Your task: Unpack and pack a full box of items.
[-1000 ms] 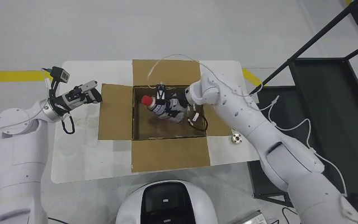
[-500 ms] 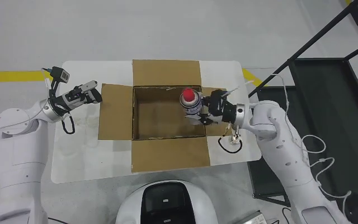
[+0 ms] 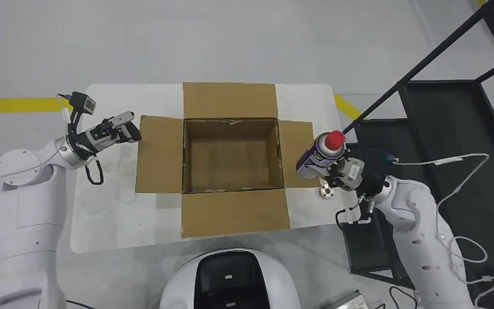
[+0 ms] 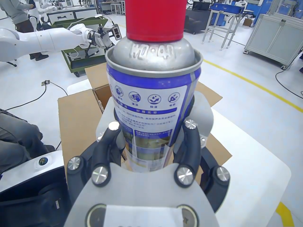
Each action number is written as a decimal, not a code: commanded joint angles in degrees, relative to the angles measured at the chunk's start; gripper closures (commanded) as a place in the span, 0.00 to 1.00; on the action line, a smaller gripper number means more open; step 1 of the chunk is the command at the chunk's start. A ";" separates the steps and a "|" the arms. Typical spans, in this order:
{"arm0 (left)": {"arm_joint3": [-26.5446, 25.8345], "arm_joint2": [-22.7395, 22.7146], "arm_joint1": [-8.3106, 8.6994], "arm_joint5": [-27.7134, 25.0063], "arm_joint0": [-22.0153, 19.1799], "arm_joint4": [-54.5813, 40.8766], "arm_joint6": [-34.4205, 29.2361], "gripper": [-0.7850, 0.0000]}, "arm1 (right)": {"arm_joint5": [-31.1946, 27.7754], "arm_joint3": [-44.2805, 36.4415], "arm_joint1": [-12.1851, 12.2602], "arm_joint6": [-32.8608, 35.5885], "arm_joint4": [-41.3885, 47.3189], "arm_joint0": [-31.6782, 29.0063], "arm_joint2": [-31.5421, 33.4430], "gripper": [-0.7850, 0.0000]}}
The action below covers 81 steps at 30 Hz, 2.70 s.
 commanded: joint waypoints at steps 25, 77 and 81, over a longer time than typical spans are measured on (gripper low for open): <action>0.00 0.00 0.00 0.00 0.00 0.00 0.00 0.00 | 3.15 10.97 -0.17 -22.91 -11.94 -7.45 4.30 1.00; 0.00 0.00 0.00 0.00 0.00 0.00 0.00 0.00 | 33.97 58.37 -3.81 -67.37 -34.96 4.10 -18.26 1.00; 0.00 0.00 0.00 0.00 0.00 0.00 0.00 0.00 | 35.03 61.59 -4.35 -68.72 -35.32 6.26 -20.31 1.00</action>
